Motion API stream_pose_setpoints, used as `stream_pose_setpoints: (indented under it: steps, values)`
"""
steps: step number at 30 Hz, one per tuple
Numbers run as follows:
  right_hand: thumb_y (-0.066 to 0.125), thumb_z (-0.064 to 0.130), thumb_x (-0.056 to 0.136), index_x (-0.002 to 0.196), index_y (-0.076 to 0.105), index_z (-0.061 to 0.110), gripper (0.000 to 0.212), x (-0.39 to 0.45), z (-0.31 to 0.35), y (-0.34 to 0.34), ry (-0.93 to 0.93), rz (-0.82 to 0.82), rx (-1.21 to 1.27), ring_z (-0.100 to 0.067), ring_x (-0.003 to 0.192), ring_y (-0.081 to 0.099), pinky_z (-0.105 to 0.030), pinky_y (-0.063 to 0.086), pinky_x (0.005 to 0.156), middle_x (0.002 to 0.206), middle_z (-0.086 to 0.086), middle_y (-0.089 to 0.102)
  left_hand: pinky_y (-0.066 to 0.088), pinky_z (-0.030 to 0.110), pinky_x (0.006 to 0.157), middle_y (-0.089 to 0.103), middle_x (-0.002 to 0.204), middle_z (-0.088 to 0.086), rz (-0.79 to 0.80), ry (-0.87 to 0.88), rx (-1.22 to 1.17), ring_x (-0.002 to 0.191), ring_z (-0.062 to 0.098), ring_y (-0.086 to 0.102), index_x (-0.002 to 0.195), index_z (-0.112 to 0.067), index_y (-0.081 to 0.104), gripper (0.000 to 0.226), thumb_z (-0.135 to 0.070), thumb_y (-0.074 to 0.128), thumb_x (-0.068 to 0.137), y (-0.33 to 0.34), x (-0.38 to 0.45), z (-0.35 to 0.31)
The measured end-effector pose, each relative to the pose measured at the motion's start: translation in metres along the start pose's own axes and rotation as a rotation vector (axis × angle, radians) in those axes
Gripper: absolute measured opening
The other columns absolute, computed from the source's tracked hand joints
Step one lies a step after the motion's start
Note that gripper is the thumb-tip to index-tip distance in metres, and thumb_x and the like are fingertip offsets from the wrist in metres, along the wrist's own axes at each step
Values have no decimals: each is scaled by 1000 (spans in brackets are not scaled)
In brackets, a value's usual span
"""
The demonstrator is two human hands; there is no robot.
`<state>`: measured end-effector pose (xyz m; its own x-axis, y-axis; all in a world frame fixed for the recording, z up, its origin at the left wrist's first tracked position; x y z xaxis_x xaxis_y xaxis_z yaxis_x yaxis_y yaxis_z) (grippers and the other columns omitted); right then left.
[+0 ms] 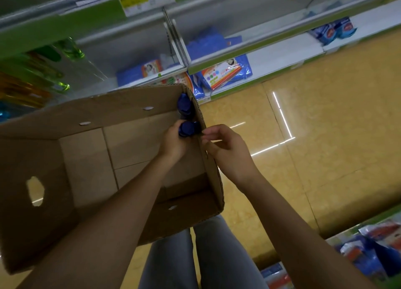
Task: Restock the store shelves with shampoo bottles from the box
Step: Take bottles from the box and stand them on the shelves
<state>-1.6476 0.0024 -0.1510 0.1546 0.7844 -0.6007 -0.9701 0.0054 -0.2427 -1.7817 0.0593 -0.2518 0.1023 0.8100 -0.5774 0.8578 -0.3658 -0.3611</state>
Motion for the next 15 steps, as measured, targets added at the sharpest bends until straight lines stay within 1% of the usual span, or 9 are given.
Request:
stream_pose_setpoints:
  steps: [2, 4, 7, 9, 11, 12, 13, 14, 15]
  values:
    - [60, 9, 92, 111, 62, 16, 21, -2, 4, 1, -9, 4, -13, -6, 84, 61, -22, 46, 72, 99, 3, 67, 45, 35, 87, 64, 105, 5, -14, -28, -52, 103, 27, 60, 111, -11, 58, 37, -9, 74, 77, -13, -4, 0]
    - [60, 10, 92, 111, 62, 16, 21, -5, 8, 3, -20, 6, -24, -9, 88, 62, -21, 47, 72, 101, 2, 67, 45, 32, 88, 64, 107, 5, -34, -42, -122, 105, 25, 60, 111, -12, 59, 37, -14, 75, 78, -30, -13, -6]
    - [61, 9, 91, 110, 62, 15, 20, -12, 18, 9, -30, 9, -11, -10, 89, 62, -22, 47, 74, 100, 0, 66, 47, 14, 78, 66, 104, -2, -23, -27, -203, 94, 10, 61, 116, -12, 60, 38, -15, 73, 80, -62, -37, -27]
    - [63, 9, 90, 110, 61, 15, 21, -19, 26, 15, -50, 11, -15, -4, 89, 60, -18, 46, 74, 98, 5, 64, 47, 8, 73, 65, 95, -11, -4, 11, -231, 86, 2, 60, 107, -21, 62, 26, -17, 71, 82, -87, -57, -46]
    - [67, 9, 87, 111, 59, 16, 26, -28, 36, 23, -81, 20, -56, -1, 94, 56, -13, 47, 77, 100, 10, 60, 49, 19, 85, 67, 96, -12, -6, 39, -254, 91, 6, 62, 97, -29, 62, 18, -21, 70, 83, -115, -77, -63]
    - [70, 9, 85, 114, 58, 17, 31, -32, 40, 27, -90, 29, -89, -4, 100, 55, -16, 49, 83, 105, 10, 59, 49, 24, 89, 68, 97, -11, -10, 49, -263, 95, 8, 63, 95, -31, 63, 16, -22, 70, 83, -129, -87, -71]
    - [72, 11, 84, 117, 57, 19, 38, -37, 45, 32, -96, 42, -124, -8, 109, 54, -25, 50, 91, 113, 8, 58, 49, 27, 92, 69, 98, -9, -10, 55, -283, 97, 10, 64, 95, -30, 64, 15, -22, 69, 84, -142, -98, -77]
    - [73, 12, 82, 122, 55, 21, 45, -43, 49, 38, -99, 63, -159, -10, 116, 51, -32, 49, 97, 121, 6, 56, 49, 29, 93, 70, 100, -7, -3, 58, -312, 99, 12, 65, 96, -27, 64, 14, -21, 69, 84, -155, -108, -84]
    - [75, 13, 80, 127, 52, 22, 52, -49, 55, 43, -99, 90, -187, -9, 121, 47, -34, 46, 100, 129, 6, 54, 50, 28, 92, 71, 100, -5, 7, 62, -344, 98, 12, 66, 97, -24, 65, 13, -21, 67, 84, -166, -118, -90]
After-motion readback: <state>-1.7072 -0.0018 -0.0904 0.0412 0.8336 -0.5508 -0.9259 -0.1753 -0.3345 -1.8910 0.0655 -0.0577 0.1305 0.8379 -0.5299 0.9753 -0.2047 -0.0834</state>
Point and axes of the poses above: each hand's wrist, its own x-axis towards the middle knuckle, its own y-axis out of the palm, z = x × y, the point moved 5 cm from there along x, towards the middle knuckle
